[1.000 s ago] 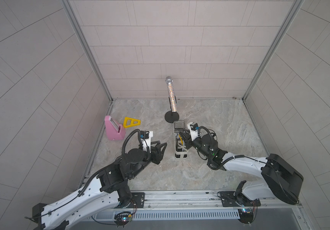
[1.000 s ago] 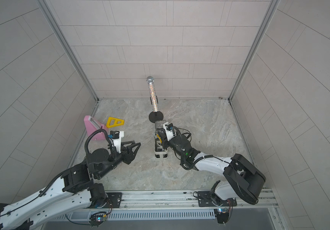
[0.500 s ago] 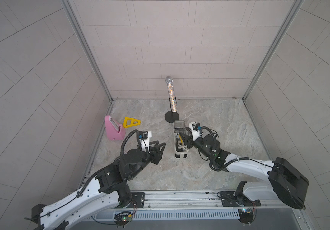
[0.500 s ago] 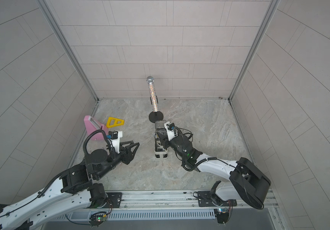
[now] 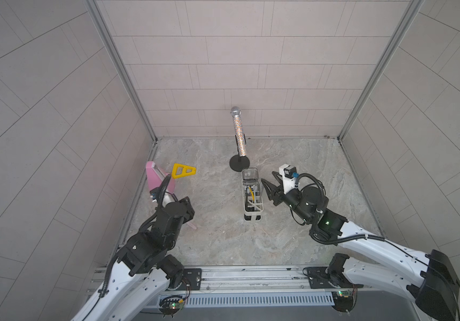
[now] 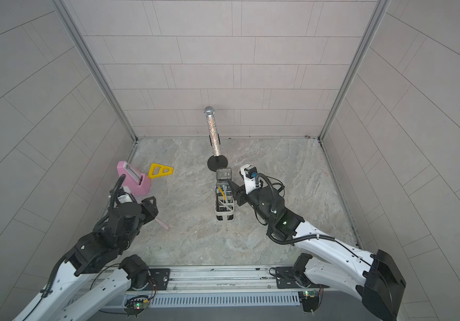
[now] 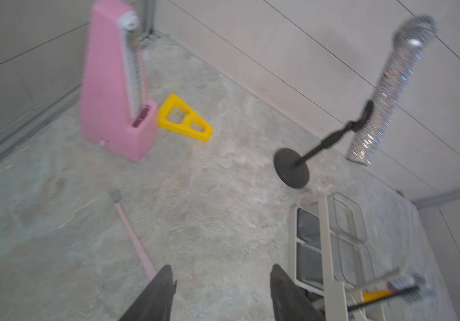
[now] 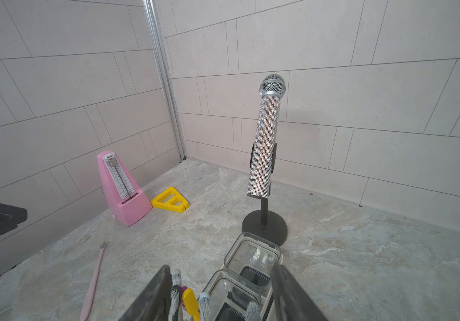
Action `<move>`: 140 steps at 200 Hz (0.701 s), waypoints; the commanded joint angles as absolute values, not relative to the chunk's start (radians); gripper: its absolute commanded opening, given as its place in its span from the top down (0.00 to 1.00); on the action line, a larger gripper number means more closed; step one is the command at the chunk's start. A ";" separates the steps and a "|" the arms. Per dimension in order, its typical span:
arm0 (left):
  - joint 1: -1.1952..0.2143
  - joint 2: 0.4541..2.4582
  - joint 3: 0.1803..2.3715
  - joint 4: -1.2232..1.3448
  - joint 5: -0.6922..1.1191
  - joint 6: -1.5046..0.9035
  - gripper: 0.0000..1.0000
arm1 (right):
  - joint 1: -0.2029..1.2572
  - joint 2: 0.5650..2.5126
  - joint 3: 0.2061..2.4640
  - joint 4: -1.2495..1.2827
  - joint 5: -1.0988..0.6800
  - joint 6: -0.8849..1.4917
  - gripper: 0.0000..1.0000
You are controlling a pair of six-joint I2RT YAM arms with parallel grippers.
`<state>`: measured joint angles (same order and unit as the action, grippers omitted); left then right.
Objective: Place the toothbrush into the toothbrush holder
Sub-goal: Place the toothbrush in the toothbrush holder, then move the toothbrush to the center of the board.
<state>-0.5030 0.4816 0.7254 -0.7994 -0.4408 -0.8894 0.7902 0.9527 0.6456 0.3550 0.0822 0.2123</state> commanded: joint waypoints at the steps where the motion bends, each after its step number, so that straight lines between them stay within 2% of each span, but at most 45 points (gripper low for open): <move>1: -0.301 0.496 0.685 -0.884 -0.231 -0.935 0.39 | 0.793 0.885 0.676 0.196 0.040 0.221 0.41; 25: -0.058 0.622 0.603 -0.762 0.084 -0.904 0.37 | 0.793 0.824 0.680 0.111 -0.001 0.235 0.41; 41: 0.027 0.710 0.557 -0.662 0.196 -0.902 0.37 | 0.794 0.781 0.675 0.070 -0.016 0.253 0.41; 73: 0.068 0.844 0.547 -0.599 0.173 -0.893 0.37 | 0.794 0.709 0.654 0.016 -0.048 0.283 0.41; 140: 0.112 1.000 0.517 -0.528 0.118 -0.865 0.40 | 0.793 0.661 0.633 -0.023 -0.080 0.302 0.40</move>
